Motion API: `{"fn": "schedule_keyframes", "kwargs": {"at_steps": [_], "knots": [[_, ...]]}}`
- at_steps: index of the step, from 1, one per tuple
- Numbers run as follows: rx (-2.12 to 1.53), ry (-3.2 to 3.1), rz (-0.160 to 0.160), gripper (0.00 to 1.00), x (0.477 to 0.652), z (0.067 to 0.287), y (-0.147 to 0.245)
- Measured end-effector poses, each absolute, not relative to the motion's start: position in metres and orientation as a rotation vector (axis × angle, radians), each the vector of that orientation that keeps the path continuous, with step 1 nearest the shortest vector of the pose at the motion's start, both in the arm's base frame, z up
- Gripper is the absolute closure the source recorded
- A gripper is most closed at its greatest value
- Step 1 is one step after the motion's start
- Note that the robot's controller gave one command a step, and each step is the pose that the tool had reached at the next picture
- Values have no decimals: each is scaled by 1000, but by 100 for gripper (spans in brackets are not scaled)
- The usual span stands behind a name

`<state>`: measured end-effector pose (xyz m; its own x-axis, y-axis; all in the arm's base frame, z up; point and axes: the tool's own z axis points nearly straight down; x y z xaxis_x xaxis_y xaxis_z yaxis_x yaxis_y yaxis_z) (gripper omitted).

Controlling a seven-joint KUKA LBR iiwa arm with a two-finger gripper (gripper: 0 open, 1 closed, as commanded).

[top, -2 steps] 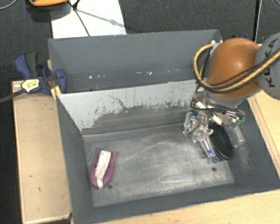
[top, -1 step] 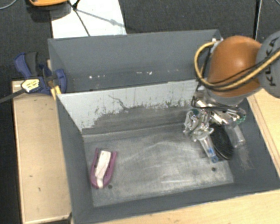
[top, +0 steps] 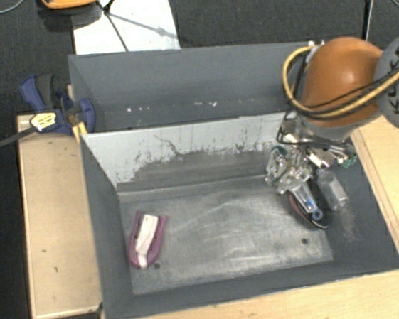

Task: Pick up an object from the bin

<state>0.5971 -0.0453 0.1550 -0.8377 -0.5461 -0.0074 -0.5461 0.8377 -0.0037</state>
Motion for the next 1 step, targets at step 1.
{"fn": "schedule_keyframes", "kwargs": {"at_steps": [1], "knots": [[-879, 3007, -4, 100, 599, 194, -45]]}}
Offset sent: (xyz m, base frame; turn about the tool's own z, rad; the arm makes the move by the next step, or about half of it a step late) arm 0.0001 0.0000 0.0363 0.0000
